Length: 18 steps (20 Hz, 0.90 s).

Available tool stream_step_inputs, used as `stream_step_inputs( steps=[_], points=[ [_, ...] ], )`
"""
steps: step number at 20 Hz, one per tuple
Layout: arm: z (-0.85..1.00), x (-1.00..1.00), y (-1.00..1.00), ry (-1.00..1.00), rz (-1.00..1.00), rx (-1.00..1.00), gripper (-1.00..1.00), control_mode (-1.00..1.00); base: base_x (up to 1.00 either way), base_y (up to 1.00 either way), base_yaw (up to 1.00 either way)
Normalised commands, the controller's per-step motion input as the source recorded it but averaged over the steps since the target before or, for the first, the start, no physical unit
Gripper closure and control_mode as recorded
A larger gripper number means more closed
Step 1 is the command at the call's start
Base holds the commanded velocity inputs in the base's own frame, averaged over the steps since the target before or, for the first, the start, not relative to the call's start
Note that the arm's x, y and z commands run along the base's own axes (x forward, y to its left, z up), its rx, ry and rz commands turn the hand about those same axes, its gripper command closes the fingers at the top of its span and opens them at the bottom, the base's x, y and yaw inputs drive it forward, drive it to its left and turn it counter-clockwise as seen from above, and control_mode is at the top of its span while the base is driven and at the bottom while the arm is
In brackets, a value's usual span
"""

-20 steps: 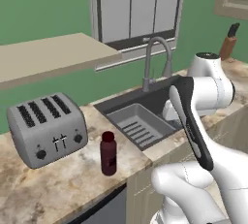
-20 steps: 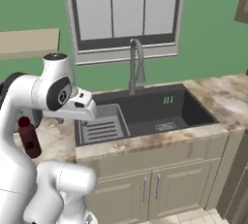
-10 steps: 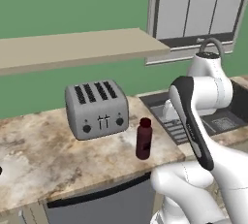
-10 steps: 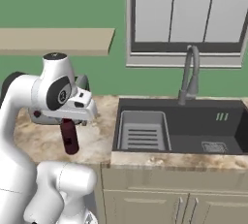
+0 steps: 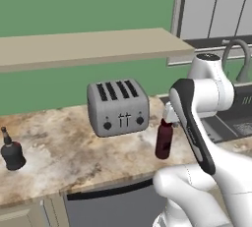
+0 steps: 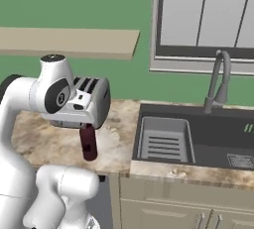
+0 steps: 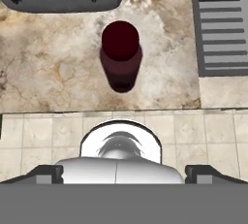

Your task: Place the drinks on the dining counter in a tight cluster.

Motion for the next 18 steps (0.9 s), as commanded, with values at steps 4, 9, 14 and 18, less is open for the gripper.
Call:
stream_step_inputs(
  steps=[4,9,14,18],
  points=[
    [0.00,0.00,0.00,0.00,0.00,0.00,-1.00,1.00,0.91,0.00,0.00],
    [0.00,0.00,0.00,0.00,0.00,0.00,-1.00,1.00,0.50,0.00,0.00],
    [0.00,0.00,0.00,0.00,0.00,0.00,-1.00,1.00,0.00,0.00,0.00],
    [0.00,0.00,0.00,0.00,0.00,0.00,-1.00,1.00,0.00,0.00,0.00]
  ],
)
